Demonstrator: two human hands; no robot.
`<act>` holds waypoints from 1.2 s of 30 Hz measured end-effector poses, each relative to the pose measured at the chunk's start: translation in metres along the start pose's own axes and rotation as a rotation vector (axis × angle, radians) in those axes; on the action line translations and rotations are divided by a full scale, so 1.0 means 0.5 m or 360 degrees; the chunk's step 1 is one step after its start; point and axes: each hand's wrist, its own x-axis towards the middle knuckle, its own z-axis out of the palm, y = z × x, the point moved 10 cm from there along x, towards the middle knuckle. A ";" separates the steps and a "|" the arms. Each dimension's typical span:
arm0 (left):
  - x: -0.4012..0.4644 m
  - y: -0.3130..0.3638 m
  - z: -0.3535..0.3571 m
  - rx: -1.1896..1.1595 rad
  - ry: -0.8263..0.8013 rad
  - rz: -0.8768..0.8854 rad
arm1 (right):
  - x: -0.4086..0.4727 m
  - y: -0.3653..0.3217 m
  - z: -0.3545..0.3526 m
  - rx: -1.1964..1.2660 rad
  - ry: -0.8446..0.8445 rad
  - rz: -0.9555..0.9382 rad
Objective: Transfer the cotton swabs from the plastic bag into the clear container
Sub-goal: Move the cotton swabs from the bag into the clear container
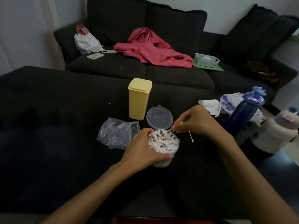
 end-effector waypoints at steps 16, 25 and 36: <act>0.004 -0.015 0.008 0.0007 -0.0040 -0.0048 | 0.050 -0.092 0.115 -0.1095 0.0052 -0.0186; -0.006 0.004 0.004 0.0051 -0.0054 0.0049 | 0.034 -0.002 0.104 0.0046 -0.0608 0.0134; 0.005 0.036 0.021 0.0209 -0.0327 0.0268 | 0.015 0.052 0.104 0.0179 0.0310 -0.0081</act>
